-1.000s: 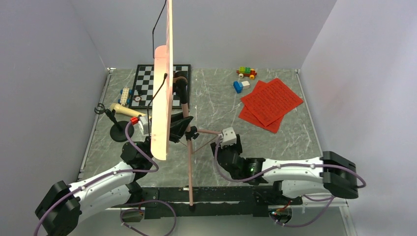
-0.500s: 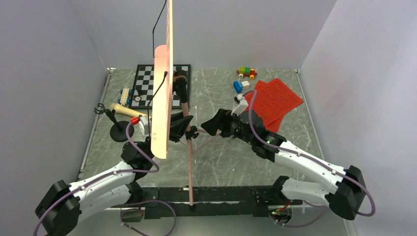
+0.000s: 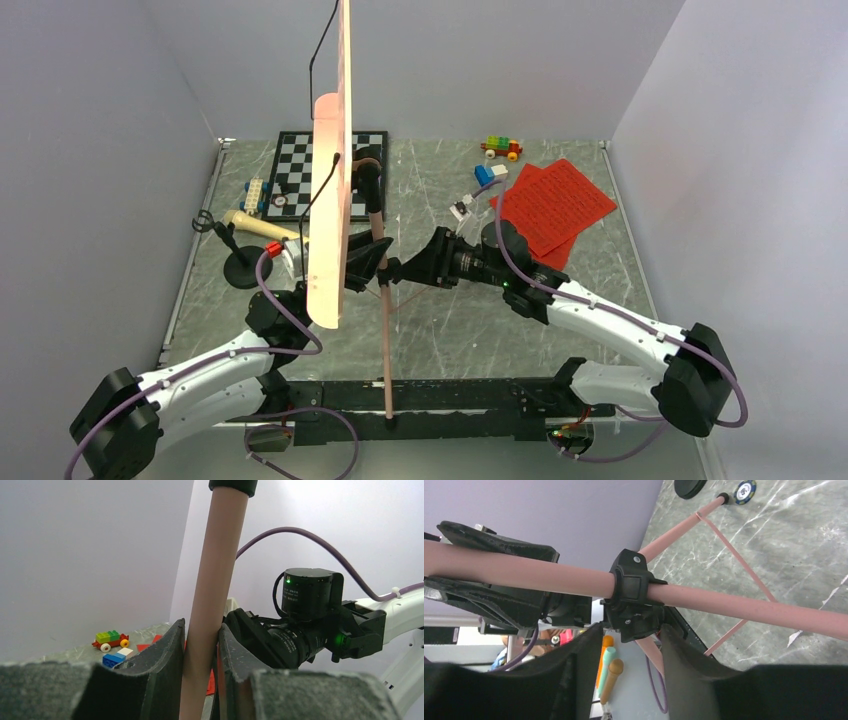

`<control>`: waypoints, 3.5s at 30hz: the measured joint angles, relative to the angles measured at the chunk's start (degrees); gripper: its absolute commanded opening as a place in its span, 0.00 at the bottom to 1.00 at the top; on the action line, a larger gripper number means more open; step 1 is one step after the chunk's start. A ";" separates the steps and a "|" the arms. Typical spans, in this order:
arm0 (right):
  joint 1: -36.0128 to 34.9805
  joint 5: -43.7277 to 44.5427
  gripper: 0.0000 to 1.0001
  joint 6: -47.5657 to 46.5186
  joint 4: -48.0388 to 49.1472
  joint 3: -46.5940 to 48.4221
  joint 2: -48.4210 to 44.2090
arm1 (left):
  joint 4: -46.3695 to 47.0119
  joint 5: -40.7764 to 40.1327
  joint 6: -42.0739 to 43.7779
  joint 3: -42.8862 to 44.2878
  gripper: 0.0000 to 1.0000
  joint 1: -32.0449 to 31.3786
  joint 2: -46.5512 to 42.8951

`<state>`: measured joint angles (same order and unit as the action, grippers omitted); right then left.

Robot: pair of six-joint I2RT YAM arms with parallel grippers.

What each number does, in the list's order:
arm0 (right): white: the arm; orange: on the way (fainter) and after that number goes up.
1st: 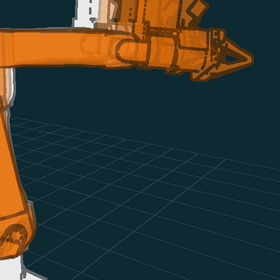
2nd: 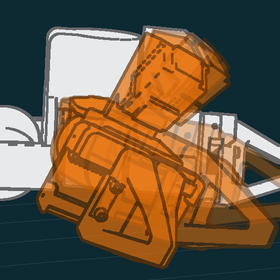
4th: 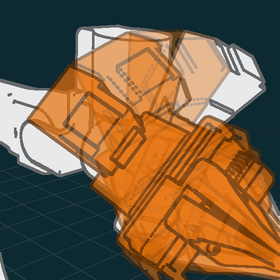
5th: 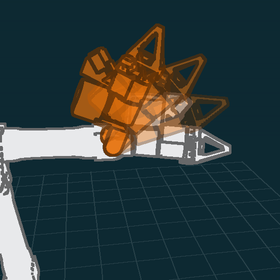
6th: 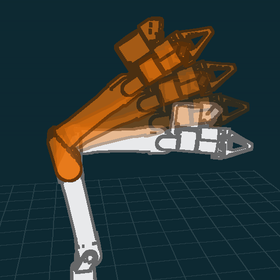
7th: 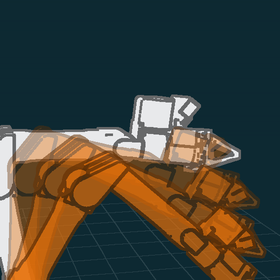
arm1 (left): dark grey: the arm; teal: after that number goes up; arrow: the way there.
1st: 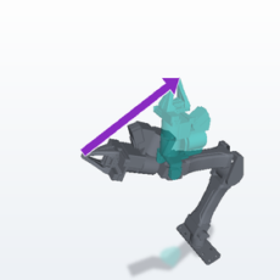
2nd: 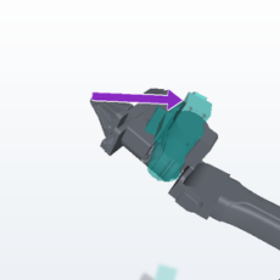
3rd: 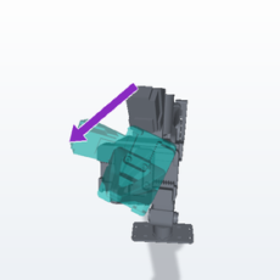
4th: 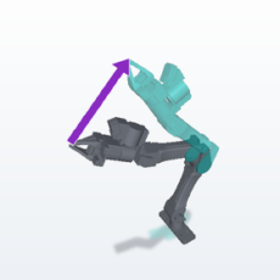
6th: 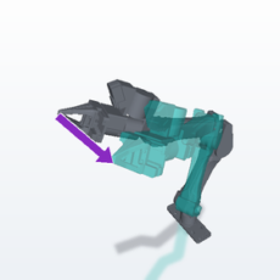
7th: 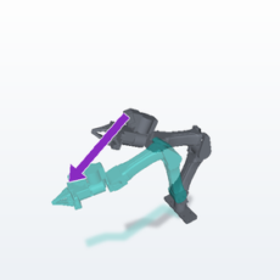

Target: Pack up the instrument practice props

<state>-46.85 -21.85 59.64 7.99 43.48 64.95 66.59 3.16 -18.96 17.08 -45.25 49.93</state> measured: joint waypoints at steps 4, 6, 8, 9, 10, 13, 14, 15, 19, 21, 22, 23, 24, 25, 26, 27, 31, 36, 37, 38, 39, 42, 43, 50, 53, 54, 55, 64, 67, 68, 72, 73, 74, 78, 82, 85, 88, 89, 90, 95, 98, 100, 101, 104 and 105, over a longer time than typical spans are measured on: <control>0.35 -2.05 0.40 1.79 2.56 -1.05 1.16 | -0.37 -0.02 0.07 -0.02 0.00 -0.07 -0.35; 0.55 -2.84 0.40 2.43 3.10 -1.20 2.10 | -0.42 -0.02 0.07 -0.02 0.00 -0.09 -0.37; 0.66 -3.37 0.40 2.82 3.82 -1.22 2.78 | -0.48 -0.02 0.07 -0.04 0.00 -0.11 -0.44; 0.70 -3.69 0.41 2.99 4.17 -1.22 3.02 | -0.68 -0.02 0.07 -0.04 0.00 -0.13 -0.59; 0.72 -3.89 0.41 3.08 4.52 -1.25 3.21 | -0.81 -0.04 0.07 -0.04 0.00 -0.17 -0.68; 0.94 -4.31 0.37 3.45 5.70 -1.53 3.67 | -0.94 -0.35 0.07 -0.09 0.00 -0.37 -0.79; 1.01 -4.33 0.34 3.56 5.88 -1.55 3.85 | -0.98 -0.42 0.07 -0.09 0.00 -0.39 -0.85; 1.05 -4.48 0.29 3.63 6.16 -1.55 4.11 | -1.03 -0.48 0.09 -0.11 0.00 -0.48 -0.87; 1.40 -6.12 0.00 4.17 7.63 -1.53 5.11 | -0.96 -1.20 0.26 -0.24 0.00 -0.68 -0.98; 1.84 -6.84 0.00 4.66 8.15 -1.42 5.49 | -0.76 -1.60 0.31 -0.35 0.00 -0.72 -0.98; 1.92 -6.91 0.00 4.57 8.33 -1.38 5.51 | -0.70 -1.70 0.35 -0.37 0.00 -0.72 -0.98; 1.92 -6.97 0.00 4.42 8.35 -1.36 5.51 | -0.63 -1.77 0.37 -0.39 0.00 -0.76 -0.98; 1.92 -6.99 0.00 4.11 8.37 -1.31 5.53 | -0.59 -1.92 0.44 -0.42 0.00 -0.87 -0.98; 1.92 -7.04 0.00 3.78 8.39 -1.29 5.55 | -0.59 -2.10 0.48 -0.42 0.00 -0.98 -0.98; 1.92 -7.06 0.00 3.10 8.37 -1.18 5.55 | -0.59 -2.21 0.50 -0.42 0.00 -1.05 -0.96; 1.86 -7.02 0.00 2.03 8.22 -1.01 5.55 | -0.55 -2.45 0.55 -0.44 0.00 -1.18 -0.94; -0.96 -1.46 0.00 -7.48 5.29 0.44 4.09 | 0.42 -3.52 0.92 -0.68 0.00 -1.46 -0.55; -12.20 20.33 0.00 -30.80 2.82 1.70 1.31 | 1.33 -5.22 1.36 -0.92 0.00 -1.73 -0.22; -14.95 25.31 0.00 -36.24 3.30 1.68 1.31 | 1.38 -5.57 1.36 -0.94 0.00 -1.86 -0.22; -17.42 29.83 0.00 -41.55 4.09 1.57 1.46 | 1.38 -5.92 1.42 -0.94 0.00 -1.99 -0.22; -19.74 33.92 0.00 -46.58 5.42 1.22 1.92 | 1.38 -6.16 1.53 -0.94 0.00 -2.08 -0.22; -25.29 44.00 0.00 -60.30 11.87 -0.68 3.82 | 1.33 -7.04 1.73 -0.96 0.00 -2.38 -0.17; -26.99 47.21 0.00 -65.00 14.78 -1.51 4.70 | 1.36 -7.30 1.73 -0.96 0.00 -2.47 -0.13; -35.58 64.43 0.00 -96.67 38.66 -5.55 15.21 | 1.27 -8.37 1.77 -1.01 0.00 -2.64 -0.11; -36.98 66.90 0.01 -103.21 44.11 -5.99 16.96 | 1.27 -8.66 1.77 -1.01 0.00 -2.73 -0.11; -37.00 66.66 0.17 -103.16 43.36 -5.88 16.46 | 1.29 -8.68 1.77 -1.05 0.00 -2.73 -0.11; -36.87 66.20 0.36 -102.09 41.57 -5.55 15.56 | 1.33 -8.68 1.77 -1.09 0.00 -2.75 -0.11; -33.00 65.44 1.00 -69.51 7.54 -1.29 -5.20 | 1.66 -8.59 1.99 -1.20 0.00 -3.10 -0.11; -26.12 57.83 0.97 -52.92 -0.74 1.27 -9.31 | 1.66 -8.59 2.23 -1.14 0.00 -3.13 -0.11; -23.26 55.45 0.95 -48.30 -2.67 1.79 -9.99 | 1.68 -8.59 2.29 -1.11 0.00 -3.17 -0.09; -8.17 37.31 0.95 -27.10 -8.28 1.51 -9.97 | 1.84 -8.83 2.62 -1.03 0.00 -3.23 0.11; -6.08 33.88 0.95 -23.67 -8.52 1.09 -9.42 | 1.84 -9.01 2.75 -0.96 0.00 -3.32 0.15; -3.87 29.24 0.95 -19.58 -8.50 0.55 -8.50 | 1.79 -9.11 2.84 -0.92 0.00 -3.39 0.17; 0.35 14.80 0.94 -7.32 -6.82 -1.73 -4.33 | 1.60 -10.23 3.41 -0.76 0.00 -4.00 0.17; 0.83 5.53 0.89 0.76 -3.08 -2.40 -1.14 | 1.05 -11.08 4.20 -0.42 0.00 -4.42 0.17; 0.85 0.39 0.86 5.25 1.64 -2.40 1.11 | 0.63 -11.63 4.66 -0.13 0.00 -4.68 0.17; 0.87 -2.21 0.81 8.50 5.31 -2.64 2.80 | 0.39 -12.09 4.81 -0.02 0.00 -4.94 0.17; 0.87 -2.89 0.78 9.31 6.10 -2.73 3.32 | 0.39 -12.15 4.87 -0.02 0.00 -5.07 0.17; 0.87 -3.30 0.75 9.90 6.56 -2.73 3.74 | 0.39 -12.26 4.96 -0.02 0.00 -5.16 0.17; 0.92 -4.07 0.63 11.65 7.54 -2.71 5.35 | 0.42 -12.68 5.22 -0.02 0.00 -5.49 0.17; 0.92 -4.09 0.60 12.44 8.07 -2.71 5.70 | 0.44 -13.09 5.60 -0.02 0.00 -5.79 0.17; 0.92 -3.93 0.60 13.11 8.68 -2.71 5.77 | 0.46 -13.25 5.79 -0.02 0.00 -5.92 0.17; 0.92 -3.76 0.60 13.51 8.90 -2.71 5.84 | 0.46 -13.38 5.84 -0.02 0.00 -6.01 0.17; 0.92 -3.41 0.61 14.56 9.79 -2.71 6.03 | 0.50 -13.64 6.01 -0.04 0.00 -6.23 0.17; 0.92 -3.06 0.61 14.88 10.19 -2.71 6.05 | 0.55 -13.70 6.03 -0.09 0.00 -6.32 0.17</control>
<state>-45.93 -24.91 74.52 18.17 40.77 71.00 67.13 -10.55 -12.93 16.99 -51.57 50.11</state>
